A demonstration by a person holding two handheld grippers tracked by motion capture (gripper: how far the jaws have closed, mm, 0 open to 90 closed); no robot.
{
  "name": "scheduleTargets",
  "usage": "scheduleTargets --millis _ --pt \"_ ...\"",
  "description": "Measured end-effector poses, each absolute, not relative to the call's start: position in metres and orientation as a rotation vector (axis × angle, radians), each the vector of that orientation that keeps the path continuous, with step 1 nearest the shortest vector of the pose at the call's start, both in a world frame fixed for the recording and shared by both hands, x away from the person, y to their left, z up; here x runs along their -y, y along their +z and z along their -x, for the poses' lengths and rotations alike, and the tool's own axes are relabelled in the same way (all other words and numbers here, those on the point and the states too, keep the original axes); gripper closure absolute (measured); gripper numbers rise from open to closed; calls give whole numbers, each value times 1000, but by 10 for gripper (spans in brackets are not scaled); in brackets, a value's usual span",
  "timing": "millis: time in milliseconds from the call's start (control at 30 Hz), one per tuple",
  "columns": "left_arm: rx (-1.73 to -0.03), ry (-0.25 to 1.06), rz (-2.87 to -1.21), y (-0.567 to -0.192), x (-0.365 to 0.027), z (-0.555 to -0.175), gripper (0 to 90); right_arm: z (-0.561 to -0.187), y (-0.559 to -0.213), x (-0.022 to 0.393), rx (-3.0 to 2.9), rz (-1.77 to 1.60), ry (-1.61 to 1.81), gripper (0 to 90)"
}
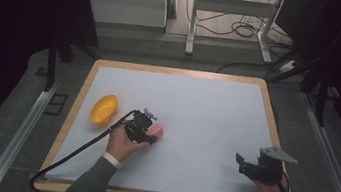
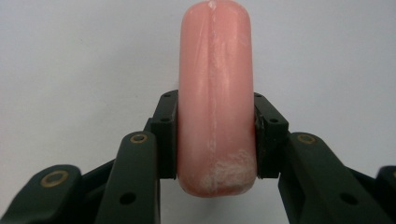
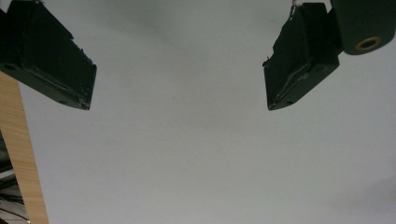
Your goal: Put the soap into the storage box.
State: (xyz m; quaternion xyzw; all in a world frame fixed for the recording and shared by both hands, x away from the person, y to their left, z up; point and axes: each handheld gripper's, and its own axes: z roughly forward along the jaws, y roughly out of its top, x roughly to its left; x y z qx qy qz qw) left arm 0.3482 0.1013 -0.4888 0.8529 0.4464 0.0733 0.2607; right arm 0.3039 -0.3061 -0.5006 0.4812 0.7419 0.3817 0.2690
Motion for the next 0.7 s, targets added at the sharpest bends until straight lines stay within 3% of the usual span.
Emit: scheduleTargets --millis 700 --pt "-1157 237 -2237 -461 -124 -341 602 -304 -502 306 -2002 -1301 1022 90"
